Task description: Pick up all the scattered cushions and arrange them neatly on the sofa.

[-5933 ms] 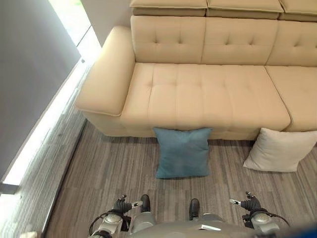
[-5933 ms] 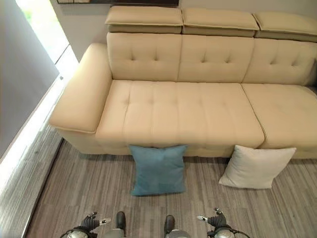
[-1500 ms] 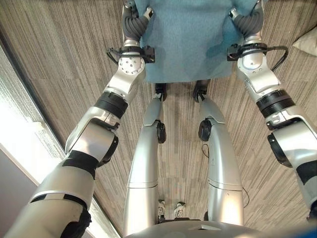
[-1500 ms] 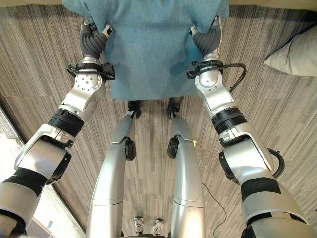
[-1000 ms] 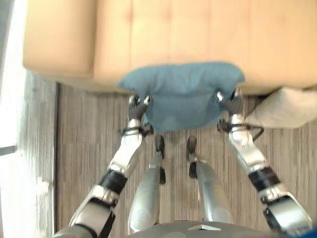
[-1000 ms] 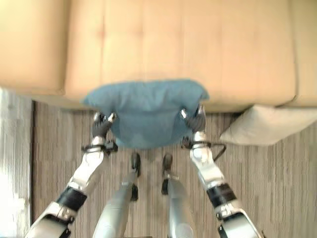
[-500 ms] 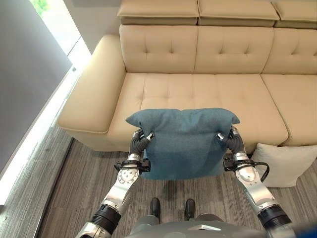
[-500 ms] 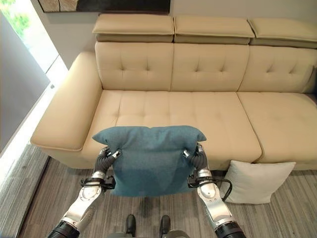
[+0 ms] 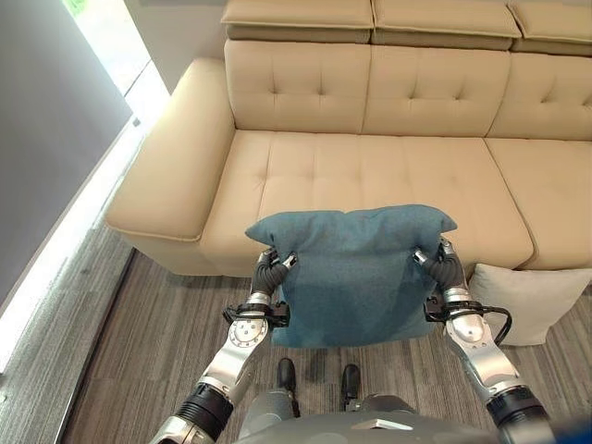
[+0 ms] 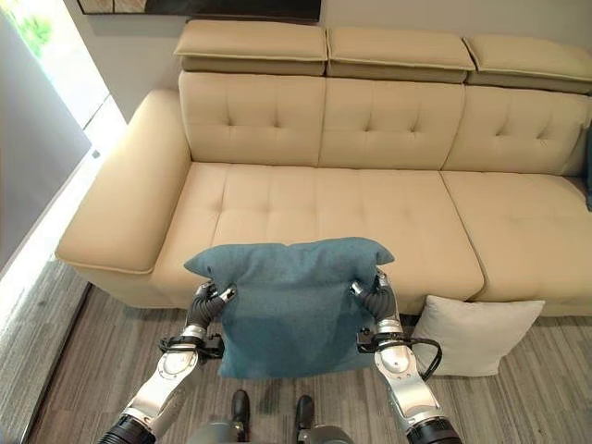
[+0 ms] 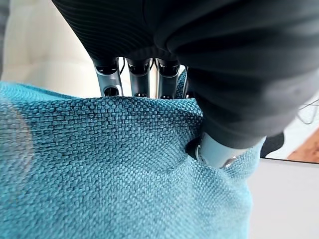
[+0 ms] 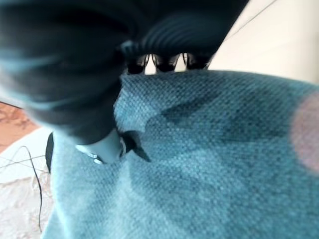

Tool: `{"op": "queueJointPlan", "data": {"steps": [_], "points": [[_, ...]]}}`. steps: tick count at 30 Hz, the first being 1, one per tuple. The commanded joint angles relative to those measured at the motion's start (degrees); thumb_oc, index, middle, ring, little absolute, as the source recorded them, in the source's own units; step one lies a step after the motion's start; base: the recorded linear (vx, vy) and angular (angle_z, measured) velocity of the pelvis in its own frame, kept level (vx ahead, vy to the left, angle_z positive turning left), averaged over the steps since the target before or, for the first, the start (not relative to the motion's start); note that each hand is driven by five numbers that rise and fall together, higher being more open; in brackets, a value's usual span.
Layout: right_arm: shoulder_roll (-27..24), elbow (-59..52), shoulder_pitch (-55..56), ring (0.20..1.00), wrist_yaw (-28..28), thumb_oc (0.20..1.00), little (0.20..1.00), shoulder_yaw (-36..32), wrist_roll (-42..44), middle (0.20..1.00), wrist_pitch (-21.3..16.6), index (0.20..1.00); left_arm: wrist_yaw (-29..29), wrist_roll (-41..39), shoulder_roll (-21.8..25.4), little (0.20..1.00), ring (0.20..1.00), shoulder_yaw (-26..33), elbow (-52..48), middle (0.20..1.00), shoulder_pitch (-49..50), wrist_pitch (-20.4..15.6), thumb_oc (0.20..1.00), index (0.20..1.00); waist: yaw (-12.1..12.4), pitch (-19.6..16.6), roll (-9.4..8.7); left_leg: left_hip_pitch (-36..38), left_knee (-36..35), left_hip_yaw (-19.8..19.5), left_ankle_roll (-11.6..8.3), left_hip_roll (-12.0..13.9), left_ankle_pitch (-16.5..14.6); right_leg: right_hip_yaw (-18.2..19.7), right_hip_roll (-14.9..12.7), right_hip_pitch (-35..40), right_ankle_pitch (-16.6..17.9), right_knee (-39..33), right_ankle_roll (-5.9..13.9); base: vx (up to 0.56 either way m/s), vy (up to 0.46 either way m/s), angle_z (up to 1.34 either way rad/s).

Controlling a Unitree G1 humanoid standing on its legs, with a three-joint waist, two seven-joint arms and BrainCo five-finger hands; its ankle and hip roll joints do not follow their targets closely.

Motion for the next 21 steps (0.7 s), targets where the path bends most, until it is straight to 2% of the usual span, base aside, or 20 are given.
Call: {"op": "queueJointPlan", "data": {"steps": [1, 3, 4, 5, 6, 7, 8, 9, 13, 16, 18, 20, 21], "points": [[0.1, -6.7, -3.3, 0.200, 0.4, 0.200, 0.200, -0.9, -1.5, 0.200, -4.2, 0.200, -1.7, 2.1, -0.3, 0.200, 0.200, 0.5, -5.3, 0.200, -2.7, -4.7, 0.200, 0.200, 0.9, -2.4, -0.64, -2.7, 4.8, -0.5, -2.67, 0.0, -2.9, 1.2, -0.9, 6.9, -7.6, 3.5, 5.30, 0.13, 0.122, -0.34], [0.7, -6.9, -4.0, 0.200, 1.0, 0.200, 0.200, -0.6, -1.7, 0.200, -4.2, 0.200, -1.7, 2.6, 0.5, 0.200, 0.200, 1.1, -6.2, 0.200, -2.3, -4.7, 0.200, 0.200, 1.7, -2.9, -0.13, -0.4, 3.5, 0.7, -1.15, -0.9, -4.2, 2.1, -2.3, 6.7, -7.9, 6.6, 6.63, 0.21, 0.212, -0.29], [0.8, -6.9, -4.0, 0.200, 1.0, 0.200, 0.200, -0.6, -1.7, 0.200, -4.2, 0.200, -1.7, 2.6, 0.5, 0.200, 0.200, 1.1, -6.2, 0.200, -2.3, -4.7, 0.200, 0.200, 1.8, -2.9, -0.18, -0.2, 3.3, 0.9, -1.12, -0.9, -4.1, 2.2, -2.4, 6.6, -8.0, 6.8, 6.67, 0.20, 0.238, -0.43], [1.2, -7.0, -4.7, 0.200, 1.3, 0.200, 0.200, -0.6, -2.2, 0.200, -4.1, 0.200, -1.7, 2.6, 1.1, 0.200, 0.200, 1.7, -6.9, 0.200, -2.0, -4.7, 0.200, 0.200, 2.1, -2.5, 0.66, 1.4, 2.1, 1.3, 0.11, -1.3, -4.7, 2.3, -3.5, 3.9, -7.1, 13.0, 7.95, 0.08, 0.123, -0.55], [1.2, -7.0, -4.7, 0.200, 1.3, 0.200, 0.200, -0.6, -2.2, 0.200, -4.1, 0.200, -1.7, 2.6, 1.1, 0.200, 0.200, 1.7, -7.0, 0.200, -2.0, -4.7, 0.200, 0.200, 2.2, -2.5, 0.60, 1.4, 1.9, 1.5, 0.15, -1.4, -4.7, 2.5, -3.6, 3.6, -7.3, 13.4, 8.00, 0.11, 0.168, -0.58], [1.3, -7.2, -4.9, 0.200, 1.4, 0.200, 0.200, -0.6, -2.5, 0.200, -4.1, 0.200, -1.7, 2.6, 1.3, 0.200, 0.200, 1.9, -7.3, 0.200, -2.0, -4.7, 0.200, 0.200, 2.2, -2.2, 0.88, 2.1, 1.5, 1.6, 0.67, -1.4, -4.8, 2.7, -4.0, 1.9, -6.5, 17.2, 8.67, 0.06, 0.126, -0.40], [2.0, -7.3, -5.8, 0.200, 1.5, 0.200, 0.200, -0.1, -2.8, 0.200, -4.4, 0.200, -1.3, 2.6, 1.8, 0.200, 0.200, 2.5, -7.5, 0.200, -2.2, -5.1, 0.200, 0.200, 2.0, -1.0, 1.56, 3.0, 1.1, 1.9, 1.64, -1.3, -5.2, 2.4, -4.6, -1.9, -4.1, 24.0, 10.01, 0.08, 0.146, -0.29], [2.4, -7.4, -5.9, 0.200, 1.7, 0.200, 0.200, 0.1, -2.8, 0.200, -4.4, 0.200, -1.2, 2.8, 1.9, 0.200, 0.200, 2.6, -7.5, 0.200, -2.3, -5.1, 0.200, 0.200, 2.0, -0.7, 1.76, 3.5, 0.9, 2.1, 1.76, -1.3, -5.4, 2.0, -4.9, -3.6, -3.6, 25.6, 10.16, 0.09, 0.110, -0.35], [1.9, -7.5, -6.4, 0.200, 2.0, 0.200, 0.200, 0.3, -3.1, 0.200, -4.2, 0.200, -1.7, 2.4, 1.6, 0.200, 0.200, 2.6, -7.3, 0.200, -2.1, -5.3, 0.200, 0.200, 1.4, -0.6, 2.01, 6.4, -0.6, 1.6, 1.67, -1.7, -6.5, 0.1, -4.8, -6.7, -4.3, 19.5, 8.91, 0.15, -0.009, -0.22], [1.3, -7.8, -6.5, 0.200, 1.6, 0.200, 0.200, -0.1, -2.9, 0.200, -4.3, 0.200, -1.7, 2.0, 1.1, 0.200, 0.200, 2.4, -7.3, 0.200, -2.9, -5.4, 0.200, 0.200, -0.3, 0.0, 1.36, 7.7, -0.4, -0.5, 1.43, -2.5, -7.8, 3.9, -2.7, -9.3, -1.9, 12.1, 8.89, 0.16, -0.091, 0.00], [1.1, -7.6, -6.2, 0.200, 1.6, 0.200, 0.200, -0.3, -3.1, 0.200, -4.2, 0.200, -2.2, 2.1, 0.6, 0.200, 0.200, 1.9, -6.8, 0.200, -3.3, -5.7, 0.200, 0.200, -0.7, 0.1, 0.75, 8.0, 0.4, -1.4, 1.15, -2.9, -8.8, 5.6, -2.3, -7.4, -1.1, 9.2, 8.76, 0.14, -0.156, 0.77], [0.0, -7.6, -4.4, 0.200, 1.3, 0.200, 0.200, -1.8, -3.2, 0.200, -4.3, 0.200, -2.7, 1.2, -0.6, 0.200, 0.200, 1.2, -6.4, 0.200, -3.7, -5.7, 0.200, 0.200, -1.3, -0.8, 0.17, 7.2, 4.1, -2.3, -1.20, -1.7, -9.9, 3.9, -2.4, -3.8, -1.1, 6.4, 7.23, 0.20, -0.330, 0.78], [-0.5, -7.4, -3.4, 0.200, 1.3, 0.200, 0.200, -2.7, -2.6, 0.200, -4.3, 0.200, -3.1, 0.6, -1.0, 0.200, 0.200, 0.8, -6.3, 0.200, -4.2, -5.5, 0.200, 0.200, -1.7, -0.7, -0.60, 4.6, 9.9, -1.7, -2.79, -0.1, -9.6, 2.1, -2.7, -1.5, -1.8, 5.5, 6.29, 0.16, -0.306, 0.56]]}}
